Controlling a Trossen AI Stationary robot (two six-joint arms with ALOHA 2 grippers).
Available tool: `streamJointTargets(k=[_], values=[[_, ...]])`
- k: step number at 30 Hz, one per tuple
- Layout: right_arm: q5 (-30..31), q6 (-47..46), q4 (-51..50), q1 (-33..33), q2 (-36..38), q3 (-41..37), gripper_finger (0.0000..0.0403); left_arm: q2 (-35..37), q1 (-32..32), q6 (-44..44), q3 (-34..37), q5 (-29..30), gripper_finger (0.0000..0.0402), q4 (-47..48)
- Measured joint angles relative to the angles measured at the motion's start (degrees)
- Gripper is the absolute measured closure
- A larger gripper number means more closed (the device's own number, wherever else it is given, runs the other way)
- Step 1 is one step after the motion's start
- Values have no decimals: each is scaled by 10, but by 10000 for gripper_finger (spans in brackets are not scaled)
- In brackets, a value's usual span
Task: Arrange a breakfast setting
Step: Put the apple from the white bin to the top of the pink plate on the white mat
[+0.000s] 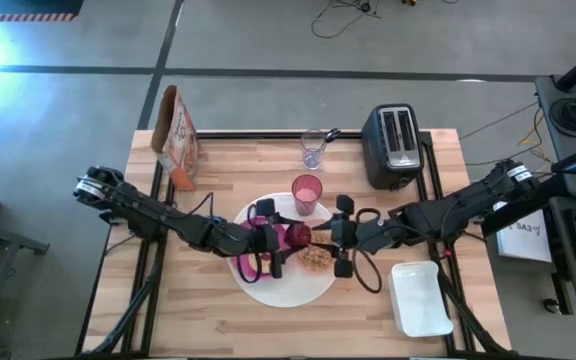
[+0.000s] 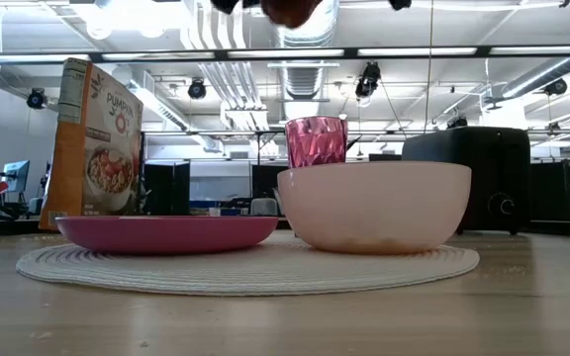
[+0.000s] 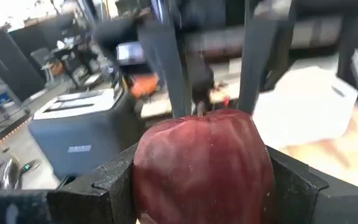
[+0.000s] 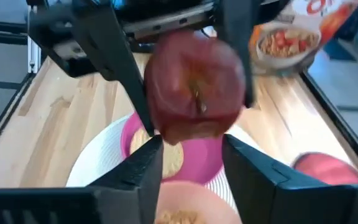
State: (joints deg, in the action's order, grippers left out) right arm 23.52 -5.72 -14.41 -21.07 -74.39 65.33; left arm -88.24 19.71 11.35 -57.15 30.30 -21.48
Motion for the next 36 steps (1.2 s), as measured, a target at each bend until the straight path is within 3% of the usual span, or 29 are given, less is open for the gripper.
streamJointTargets(k=[6, 13, 22, 26, 33, 36], values=[[0, -75, -133, -1, 2, 52, 204, 8, 1, -24, 1, 40, 161, 41], [1, -114, -197, 0, 2, 78, 202, 22, -14, -79, 1, 131, 161, 156], [3, -114, -207, 1, 1, 78, 209, 38, -113, -231, 1, 120, 161, 334], [10, -114, -226, 1, 1, 85, 209, 31, -157, -272, 3, 49, 162, 363], [11, -128, -248, 1, 1, 95, 209, 0, -181, -288, 20, 37, 162, 363], [11, -143, -264, 0, 1, 95, 209, -8, -180, -296, 50, 51, 162, 311]])
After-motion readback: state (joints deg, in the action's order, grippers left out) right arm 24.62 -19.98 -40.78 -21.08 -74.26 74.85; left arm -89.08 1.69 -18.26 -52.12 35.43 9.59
